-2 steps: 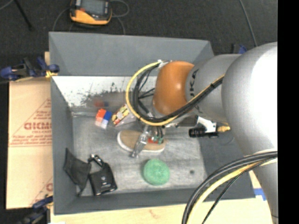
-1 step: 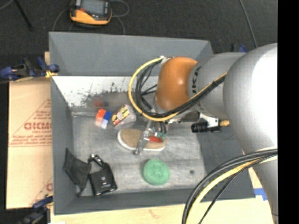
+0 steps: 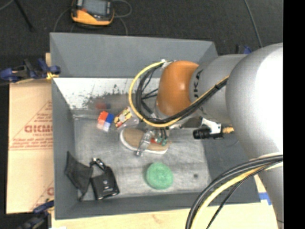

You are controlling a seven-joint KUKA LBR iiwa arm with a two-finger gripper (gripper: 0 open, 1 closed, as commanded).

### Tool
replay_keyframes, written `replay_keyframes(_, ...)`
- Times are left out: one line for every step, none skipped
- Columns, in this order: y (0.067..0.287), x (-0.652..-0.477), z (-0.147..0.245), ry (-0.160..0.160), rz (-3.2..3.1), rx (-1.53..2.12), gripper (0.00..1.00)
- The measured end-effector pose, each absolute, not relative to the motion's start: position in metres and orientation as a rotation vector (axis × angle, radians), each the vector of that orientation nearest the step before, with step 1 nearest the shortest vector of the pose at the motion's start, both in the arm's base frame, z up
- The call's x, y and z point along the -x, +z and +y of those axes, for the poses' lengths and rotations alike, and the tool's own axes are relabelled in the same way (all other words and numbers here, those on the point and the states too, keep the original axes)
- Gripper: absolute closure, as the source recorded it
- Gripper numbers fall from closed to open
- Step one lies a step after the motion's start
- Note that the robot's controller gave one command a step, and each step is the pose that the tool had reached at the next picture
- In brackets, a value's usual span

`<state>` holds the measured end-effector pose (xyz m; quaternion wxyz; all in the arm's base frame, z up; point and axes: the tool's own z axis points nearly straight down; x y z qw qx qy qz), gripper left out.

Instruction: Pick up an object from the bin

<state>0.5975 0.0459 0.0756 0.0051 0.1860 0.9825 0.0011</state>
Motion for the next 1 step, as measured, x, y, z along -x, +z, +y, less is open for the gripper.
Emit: replay_keyframes(0.0756,-0.5975,0.0459,0.004,3.077,-0.583,1.0)
